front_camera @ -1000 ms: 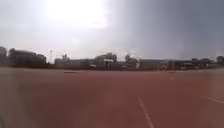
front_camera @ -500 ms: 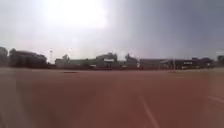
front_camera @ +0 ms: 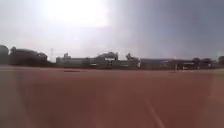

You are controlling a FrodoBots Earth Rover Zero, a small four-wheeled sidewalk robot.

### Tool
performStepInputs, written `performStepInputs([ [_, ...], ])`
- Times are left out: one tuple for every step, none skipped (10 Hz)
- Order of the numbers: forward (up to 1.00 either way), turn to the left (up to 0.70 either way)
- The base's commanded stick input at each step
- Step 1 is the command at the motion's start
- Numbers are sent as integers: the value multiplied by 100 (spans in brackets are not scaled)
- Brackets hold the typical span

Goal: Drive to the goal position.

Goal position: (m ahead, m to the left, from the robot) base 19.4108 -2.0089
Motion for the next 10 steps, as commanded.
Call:
performStepInputs([
  [70, 0],
  [70, 0],
  [70, 0],
  [70, 0],
  [70, 0],
  [70, 0],
  [70, 0],
  [70, 0],
  [70, 0],
  [70, 0],
])
